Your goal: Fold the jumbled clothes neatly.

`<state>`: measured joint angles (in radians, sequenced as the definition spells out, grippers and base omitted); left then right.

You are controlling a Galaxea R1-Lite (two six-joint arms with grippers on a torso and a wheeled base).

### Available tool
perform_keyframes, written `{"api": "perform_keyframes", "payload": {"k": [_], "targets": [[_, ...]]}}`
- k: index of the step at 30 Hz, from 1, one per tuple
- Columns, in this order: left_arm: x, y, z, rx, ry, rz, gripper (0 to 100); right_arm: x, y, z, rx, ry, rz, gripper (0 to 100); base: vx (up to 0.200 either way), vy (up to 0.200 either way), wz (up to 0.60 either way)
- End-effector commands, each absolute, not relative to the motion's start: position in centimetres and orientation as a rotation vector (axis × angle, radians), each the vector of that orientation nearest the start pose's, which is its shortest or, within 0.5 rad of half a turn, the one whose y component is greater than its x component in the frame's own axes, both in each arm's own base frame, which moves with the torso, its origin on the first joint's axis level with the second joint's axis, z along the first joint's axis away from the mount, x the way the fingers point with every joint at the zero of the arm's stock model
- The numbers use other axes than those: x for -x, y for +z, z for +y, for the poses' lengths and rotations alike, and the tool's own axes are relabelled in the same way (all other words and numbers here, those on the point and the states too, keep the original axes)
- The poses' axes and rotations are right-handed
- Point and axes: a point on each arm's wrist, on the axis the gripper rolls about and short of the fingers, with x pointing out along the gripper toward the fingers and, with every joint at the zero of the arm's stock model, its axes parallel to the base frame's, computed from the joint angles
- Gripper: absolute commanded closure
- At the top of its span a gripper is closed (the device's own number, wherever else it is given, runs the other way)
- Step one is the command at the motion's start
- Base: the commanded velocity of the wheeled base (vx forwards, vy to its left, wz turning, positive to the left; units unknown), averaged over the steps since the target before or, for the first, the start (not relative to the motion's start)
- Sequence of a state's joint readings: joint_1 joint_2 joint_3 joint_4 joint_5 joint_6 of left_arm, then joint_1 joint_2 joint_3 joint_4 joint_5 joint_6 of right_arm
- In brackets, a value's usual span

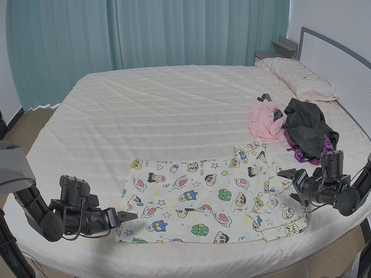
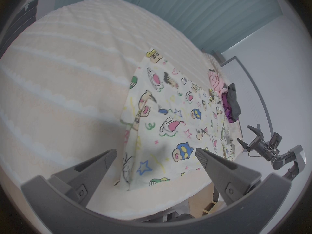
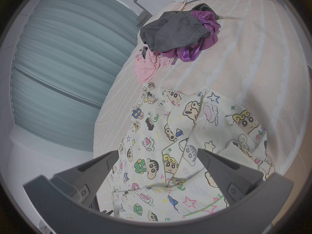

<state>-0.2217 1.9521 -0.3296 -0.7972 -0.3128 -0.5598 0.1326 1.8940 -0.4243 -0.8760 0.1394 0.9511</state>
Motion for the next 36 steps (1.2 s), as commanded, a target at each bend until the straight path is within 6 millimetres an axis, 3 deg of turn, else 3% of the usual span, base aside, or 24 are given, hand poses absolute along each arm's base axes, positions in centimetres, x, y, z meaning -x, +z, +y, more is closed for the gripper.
{"api": "perform_keyframes", "payload": {"k": [1,8,18,19,36], "targets": [[-24.2,1.7,-6.8,0.532,-0.283,0.958,0,-27.0,6.1,4.0,-0.917,-0.037,0.676,0,0.000,0.000,0.00],[-24.4,0.5,-8.0,0.504,-0.316,0.963,0,-26.9,6.1,4.1,-0.914,-0.032,0.680,0,0.000,0.000,0.00],[-24.5,-0.5,-8.2,0.497,-0.311,0.991,0,-26.9,6.1,4.1,-0.914,-0.032,0.680,0,0.000,0.000,0.00],[-24.5,-0.5,-8.2,0.497,-0.311,0.991,100,-26.9,6.1,4.1,-0.914,-0.032,0.680,0,0.000,0.000,0.00],[-23.3,-0.7,-7.5,0.469,-0.218,0.991,100,-26.9,6.0,4.1,-0.913,-0.034,0.684,0,0.000,0.000,0.00]]}}
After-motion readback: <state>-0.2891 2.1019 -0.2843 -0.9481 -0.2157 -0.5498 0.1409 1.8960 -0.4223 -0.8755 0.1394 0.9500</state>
